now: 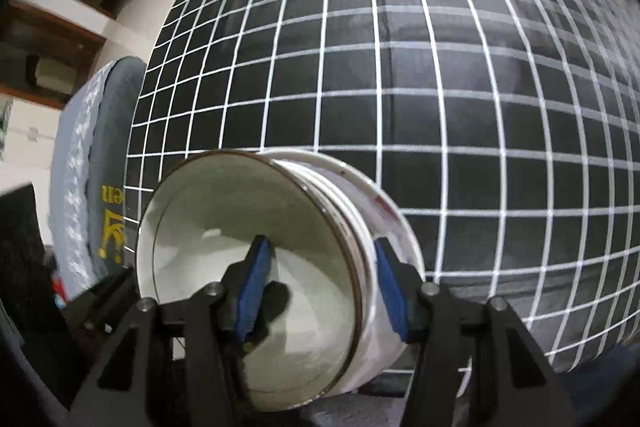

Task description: Organize plates and bowls

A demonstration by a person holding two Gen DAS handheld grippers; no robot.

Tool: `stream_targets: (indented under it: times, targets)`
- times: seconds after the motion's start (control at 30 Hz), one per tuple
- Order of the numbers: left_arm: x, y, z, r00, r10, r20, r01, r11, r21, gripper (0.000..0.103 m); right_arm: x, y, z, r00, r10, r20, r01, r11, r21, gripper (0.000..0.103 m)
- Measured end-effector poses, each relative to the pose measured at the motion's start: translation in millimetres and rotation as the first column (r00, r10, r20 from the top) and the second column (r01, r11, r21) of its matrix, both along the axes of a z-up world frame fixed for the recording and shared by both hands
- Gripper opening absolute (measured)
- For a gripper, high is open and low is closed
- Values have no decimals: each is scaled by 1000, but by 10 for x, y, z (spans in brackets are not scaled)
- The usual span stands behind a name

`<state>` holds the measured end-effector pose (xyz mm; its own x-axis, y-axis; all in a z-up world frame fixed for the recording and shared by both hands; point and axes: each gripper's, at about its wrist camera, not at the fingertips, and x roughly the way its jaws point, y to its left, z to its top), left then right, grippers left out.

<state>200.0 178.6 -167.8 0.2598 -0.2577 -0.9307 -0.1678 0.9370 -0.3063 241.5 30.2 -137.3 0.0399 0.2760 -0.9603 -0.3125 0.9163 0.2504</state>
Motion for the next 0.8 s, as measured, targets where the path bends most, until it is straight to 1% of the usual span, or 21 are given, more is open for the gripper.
stream_targets:
  times: [0.07, 0.13, 0.2, 0.3, 0.43, 0.5, 0.57, 0.63, 0.73, 0.8]
  targets:
    - [-21, 7, 97, 1000, -2, 27, 1, 1000, 30, 64, -6, -35, 93, 999, -4, 43, 4, 1000, 11, 57]
    - [-42, 15, 196, 999, 0, 48, -3, 998, 56, 64, -12, -85, 182, 998, -9, 66, 7, 1000, 30, 57]
    - [-91, 26, 303, 997, 8, 75, -13, 998, 64, 64, -36, -157, 277, 996, -17, 87, 13, 999, 43, 57]
    - [-185, 8, 494, 992, 21, 127, -31, 996, 79, 64, -96, -304, 443, 991, -37, 127, 29, 997, 69, 57]
    - [-382, -103, 730, 979, 10, 205, -35, 992, 119, 64, -242, -518, 688, 978, -52, 201, 35, 996, 88, 57]
    - [-485, -175, 868, 963, 22, 268, -64, 987, 148, 64, -357, -650, 835, 964, -65, 258, 46, 996, 82, 57]
    - [-608, -265, 1027, 941, 21, 338, -86, 980, 177, 64, -445, -779, 950, 950, -84, 302, 60, 995, 85, 57]
    - [-743, -361, 1160, 918, 18, 396, -100, 977, 187, 64, -554, -930, 1079, 930, -101, 353, 77, 994, 83, 57]
    - [-931, -515, 1321, 891, -3, 454, -100, 974, 204, 64, -733, -1122, 1231, 900, -107, 422, 86, 994, 67, 57]
    - [-1017, -660, 1414, 872, -42, 487, -87, 967, 240, 64, -860, -1237, 1313, 879, -108, 464, 94, 994, 54, 57]
